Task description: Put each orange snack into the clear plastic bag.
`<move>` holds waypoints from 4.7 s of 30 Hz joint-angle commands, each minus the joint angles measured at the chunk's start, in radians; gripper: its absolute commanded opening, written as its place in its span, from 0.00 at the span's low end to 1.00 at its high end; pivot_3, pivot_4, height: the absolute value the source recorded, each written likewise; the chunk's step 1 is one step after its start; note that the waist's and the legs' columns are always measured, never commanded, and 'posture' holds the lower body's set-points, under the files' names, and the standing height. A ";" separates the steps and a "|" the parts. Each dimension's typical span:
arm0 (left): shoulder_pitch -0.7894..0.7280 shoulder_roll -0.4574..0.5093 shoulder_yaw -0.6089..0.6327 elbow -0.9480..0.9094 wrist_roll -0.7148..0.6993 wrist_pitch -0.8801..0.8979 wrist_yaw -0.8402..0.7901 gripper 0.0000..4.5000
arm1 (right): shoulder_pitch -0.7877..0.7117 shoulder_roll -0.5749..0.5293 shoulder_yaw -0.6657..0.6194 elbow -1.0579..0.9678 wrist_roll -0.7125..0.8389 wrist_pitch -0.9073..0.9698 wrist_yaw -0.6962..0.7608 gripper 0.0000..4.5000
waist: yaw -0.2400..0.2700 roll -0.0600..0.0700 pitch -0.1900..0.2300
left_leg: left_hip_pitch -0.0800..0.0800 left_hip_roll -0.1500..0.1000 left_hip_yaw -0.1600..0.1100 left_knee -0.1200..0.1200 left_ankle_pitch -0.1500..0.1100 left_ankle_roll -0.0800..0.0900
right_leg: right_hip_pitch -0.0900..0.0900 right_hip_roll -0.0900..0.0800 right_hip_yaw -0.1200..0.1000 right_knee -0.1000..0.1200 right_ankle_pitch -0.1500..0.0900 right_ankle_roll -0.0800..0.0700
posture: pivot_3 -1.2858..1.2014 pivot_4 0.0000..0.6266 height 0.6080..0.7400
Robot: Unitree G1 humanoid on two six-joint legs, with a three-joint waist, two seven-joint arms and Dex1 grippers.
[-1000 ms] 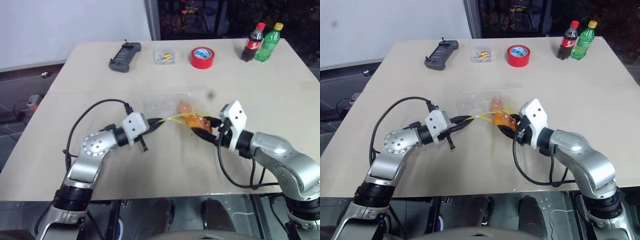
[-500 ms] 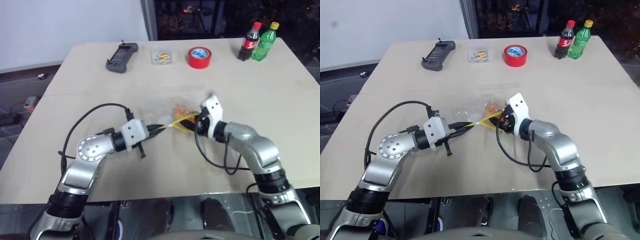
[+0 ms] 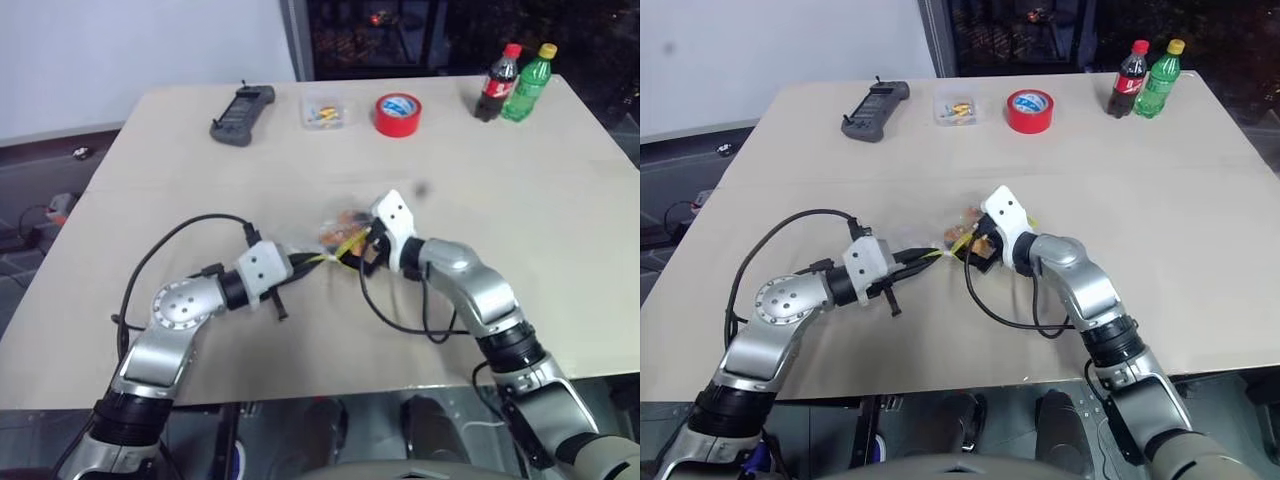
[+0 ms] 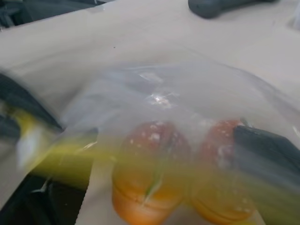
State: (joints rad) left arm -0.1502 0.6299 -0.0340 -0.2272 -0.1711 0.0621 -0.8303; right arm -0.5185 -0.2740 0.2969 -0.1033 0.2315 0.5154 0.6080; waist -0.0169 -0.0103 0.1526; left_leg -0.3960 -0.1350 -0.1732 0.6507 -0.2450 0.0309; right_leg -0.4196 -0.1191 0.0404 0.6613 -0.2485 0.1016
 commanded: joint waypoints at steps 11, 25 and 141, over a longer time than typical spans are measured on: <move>-0.078 0.001 0.049 -0.036 -0.061 0.101 0.039 0.00 | 0.171 -0.292 -0.110 -0.354 0.004 -0.085 0.131 1.00 | 0.001 -0.001 0.000 | 0.000 0.001 0.001 0.000 0.000 0.000 | 0.000 0.000 0.000 0.001 0.000 0.000 | 0.52 0.24 1.00; -0.211 -0.036 -0.124 -0.095 0.275 0.090 0.168 0.00 | -0.023 -0.162 0.048 -0.169 -0.155 -0.048 0.072 1.00 | 0.004 -0.001 0.000 | -0.001 0.000 0.001 0.000 0.000 0.000 | 0.000 0.000 0.000 -0.001 0.000 0.000 | 0.52 0.24 1.00; -0.491 -0.128 0.094 0.083 -0.196 0.366 0.071 0.00 | 0.080 -0.395 -0.276 -0.202 -0.134 -0.124 0.100 0.63 | -0.014 -0.003 0.002 | -0.003 -0.001 0.001 0.009 0.000 0.000 | 0.000 -0.001 0.000 0.000 0.006 0.003 | 0.52 0.24 1.00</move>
State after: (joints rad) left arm -0.6413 0.4911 0.0585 -0.0908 -0.3556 0.4319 -0.7603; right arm -0.4459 -0.6509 0.0681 -0.2388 0.0482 0.3768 0.6744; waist -0.0307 -0.0134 0.1542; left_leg -0.3990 -0.1361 -0.1719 0.6592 -0.2450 0.0309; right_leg -0.4193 -0.1199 0.0400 0.6611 -0.2429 0.1047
